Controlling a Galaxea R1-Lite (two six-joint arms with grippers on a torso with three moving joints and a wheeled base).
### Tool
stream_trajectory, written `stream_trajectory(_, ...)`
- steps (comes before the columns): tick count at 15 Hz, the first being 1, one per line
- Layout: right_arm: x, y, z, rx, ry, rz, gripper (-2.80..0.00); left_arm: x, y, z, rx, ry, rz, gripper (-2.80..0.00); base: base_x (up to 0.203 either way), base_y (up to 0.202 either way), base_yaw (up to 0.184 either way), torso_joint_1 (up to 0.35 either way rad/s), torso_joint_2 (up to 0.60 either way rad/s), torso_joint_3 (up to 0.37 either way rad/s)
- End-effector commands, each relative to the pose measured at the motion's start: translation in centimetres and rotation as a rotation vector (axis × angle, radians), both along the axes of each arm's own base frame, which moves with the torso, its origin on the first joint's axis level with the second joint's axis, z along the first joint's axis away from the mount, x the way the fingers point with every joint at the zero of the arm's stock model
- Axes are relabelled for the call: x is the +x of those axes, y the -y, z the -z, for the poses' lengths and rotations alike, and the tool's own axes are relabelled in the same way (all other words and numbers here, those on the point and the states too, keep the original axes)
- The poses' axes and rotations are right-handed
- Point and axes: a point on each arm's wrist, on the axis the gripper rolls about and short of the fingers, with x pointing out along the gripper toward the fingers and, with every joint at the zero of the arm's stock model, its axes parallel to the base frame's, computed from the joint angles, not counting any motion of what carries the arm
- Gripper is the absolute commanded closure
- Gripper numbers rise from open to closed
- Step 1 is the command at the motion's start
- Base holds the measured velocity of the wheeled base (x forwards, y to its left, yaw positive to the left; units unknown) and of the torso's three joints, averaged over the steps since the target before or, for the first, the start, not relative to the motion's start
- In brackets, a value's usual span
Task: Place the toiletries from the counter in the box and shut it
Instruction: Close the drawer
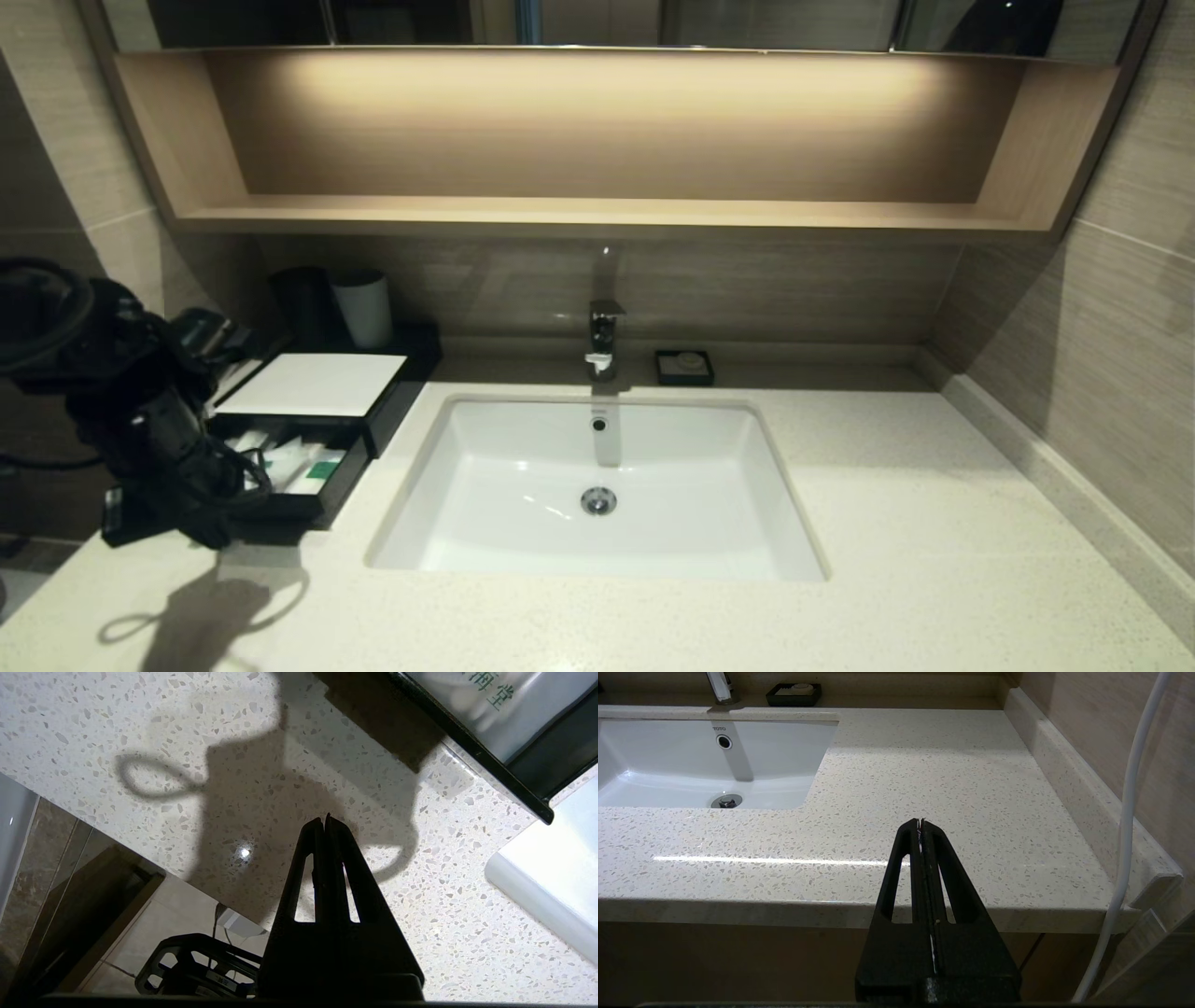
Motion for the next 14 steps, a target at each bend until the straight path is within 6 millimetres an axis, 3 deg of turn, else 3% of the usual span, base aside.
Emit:
stream_trajectory(1, 0.0, 0.0, 0.0, 0.0, 0.0, 0.0, 0.0, 0.6, 0.1, 0.8, -0.001, -0.025, -0.006, 0.0, 0.0, 0.0, 0.0, 0.0, 0.0, 0.0)
stream_trajectory(14, 0.0, 0.0, 0.0, -0.002, -0.001, 0.0, 0.0, 2.6, 0.1, 1.5, 0.011, 0.089, -0.002, 0.0, 0.0, 0.0, 0.0, 0.0, 0.0, 0.0)
